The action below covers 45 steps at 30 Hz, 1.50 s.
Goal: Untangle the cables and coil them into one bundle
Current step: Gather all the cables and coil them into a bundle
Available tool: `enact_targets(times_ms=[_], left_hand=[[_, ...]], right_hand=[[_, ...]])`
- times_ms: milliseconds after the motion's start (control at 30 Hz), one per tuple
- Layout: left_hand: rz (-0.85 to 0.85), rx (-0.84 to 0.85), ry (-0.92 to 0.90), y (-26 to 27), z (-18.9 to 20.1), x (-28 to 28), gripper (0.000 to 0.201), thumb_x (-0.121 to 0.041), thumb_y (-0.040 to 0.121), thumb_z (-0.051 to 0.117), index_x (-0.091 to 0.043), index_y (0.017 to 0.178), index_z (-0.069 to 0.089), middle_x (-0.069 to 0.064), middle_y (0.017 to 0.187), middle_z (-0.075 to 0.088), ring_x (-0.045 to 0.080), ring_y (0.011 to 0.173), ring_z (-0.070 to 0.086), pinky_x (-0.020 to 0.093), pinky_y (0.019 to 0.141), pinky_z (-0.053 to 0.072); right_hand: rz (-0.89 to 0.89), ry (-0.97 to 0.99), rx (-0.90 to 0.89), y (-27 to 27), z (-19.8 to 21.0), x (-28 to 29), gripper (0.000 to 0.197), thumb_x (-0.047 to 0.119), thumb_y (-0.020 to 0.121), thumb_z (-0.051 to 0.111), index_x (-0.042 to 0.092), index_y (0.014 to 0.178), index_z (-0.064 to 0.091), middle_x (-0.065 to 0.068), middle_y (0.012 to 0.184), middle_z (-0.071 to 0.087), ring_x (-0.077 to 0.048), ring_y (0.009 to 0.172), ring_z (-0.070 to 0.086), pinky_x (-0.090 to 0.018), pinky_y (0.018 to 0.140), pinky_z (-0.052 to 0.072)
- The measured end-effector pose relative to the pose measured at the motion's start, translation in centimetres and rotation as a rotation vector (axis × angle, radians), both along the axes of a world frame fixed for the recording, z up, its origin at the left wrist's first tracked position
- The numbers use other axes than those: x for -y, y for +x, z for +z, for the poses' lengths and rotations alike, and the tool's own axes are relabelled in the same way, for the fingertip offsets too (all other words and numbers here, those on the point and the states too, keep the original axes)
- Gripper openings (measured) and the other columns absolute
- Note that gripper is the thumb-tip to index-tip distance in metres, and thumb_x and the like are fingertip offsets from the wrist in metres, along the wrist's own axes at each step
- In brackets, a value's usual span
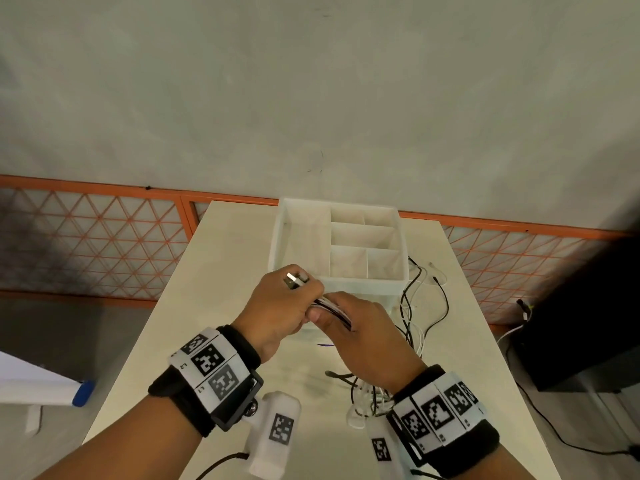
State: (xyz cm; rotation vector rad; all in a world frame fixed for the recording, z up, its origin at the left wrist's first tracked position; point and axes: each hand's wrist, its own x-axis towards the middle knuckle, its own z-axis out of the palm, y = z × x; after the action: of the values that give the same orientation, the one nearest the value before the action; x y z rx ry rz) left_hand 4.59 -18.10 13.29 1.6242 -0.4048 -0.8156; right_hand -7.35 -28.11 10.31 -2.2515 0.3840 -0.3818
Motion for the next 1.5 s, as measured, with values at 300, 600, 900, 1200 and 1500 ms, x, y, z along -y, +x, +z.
enact_targets(times_ms=[300, 600, 900, 1200, 1500], left_hand=[[0.045, -0.214, 0.115, 2.9, -1.1, -1.5, 0.016, -0.017, 0.088, 0.067, -0.004, 0.095, 0.062, 0.011, 0.079, 0.066, 0.02, 0.065, 0.058, 0.028, 0.058, 0.05], [-0.096, 0.63, 0.301, 3.5, 2.3, -0.6, 0.029, -0.045, 0.081, 0.074, -0.022, 0.097, 0.07, -0.011, 0.099, 0.067, 0.007, 0.097, 0.061, 0.018, 0.073, 0.043], [-0.107, 0.696, 0.025, 3.3, 2.9, -1.6, 0.022, -0.04, 0.095, 0.057, -0.024, 0.099, 0.072, -0.013, 0.094, 0.074, 0.003, 0.091, 0.068, 0.026, 0.085, 0.053], [-0.303, 0.64, 0.068, -0.4, 1.1, 1.3, 0.062, -0.066, 0.094, 0.034, -0.021, 0.075, 0.072, -0.009, 0.065, 0.067, 0.009, 0.061, 0.062, 0.029, 0.066, 0.05], [-0.357, 0.356, 0.144, 1.4, 1.8, -0.4, 0.056, -0.057, 0.095, 0.049, -0.014, 0.062, 0.061, -0.008, 0.044, 0.034, 0.012, 0.039, 0.026, 0.022, 0.043, 0.026]], right_hand=[[-0.156, 0.138, -0.08, -1.5, 0.7, 2.4, 0.031, 0.039, 0.089, 0.072, 0.013, 0.074, 0.064, 0.004, 0.059, 0.056, -0.01, 0.053, 0.049, -0.03, 0.056, 0.042], [-0.017, 0.033, -0.11, -0.9, 2.9, 0.8, 0.03, 0.035, 0.088, 0.073, 0.011, 0.072, 0.064, -0.006, 0.061, 0.059, -0.005, 0.051, 0.046, -0.02, 0.052, 0.037], [-0.086, 0.097, -0.062, -1.1, 4.1, 1.9, 0.025, 0.035, 0.088, 0.074, 0.017, 0.071, 0.067, 0.013, 0.053, 0.054, -0.001, 0.049, 0.047, -0.015, 0.052, 0.034], [-0.085, 0.223, 0.188, -0.8, 4.1, 2.0, 0.012, 0.017, 0.085, 0.078, 0.02, 0.095, 0.075, 0.001, 0.071, 0.071, -0.012, 0.065, 0.065, -0.029, 0.063, 0.052], [-0.079, 0.358, 0.132, -2.7, 1.3, 3.7, 0.015, 0.018, 0.097, 0.064, 0.016, 0.101, 0.078, 0.013, 0.059, 0.058, -0.006, 0.053, 0.044, -0.022, 0.057, 0.034]])
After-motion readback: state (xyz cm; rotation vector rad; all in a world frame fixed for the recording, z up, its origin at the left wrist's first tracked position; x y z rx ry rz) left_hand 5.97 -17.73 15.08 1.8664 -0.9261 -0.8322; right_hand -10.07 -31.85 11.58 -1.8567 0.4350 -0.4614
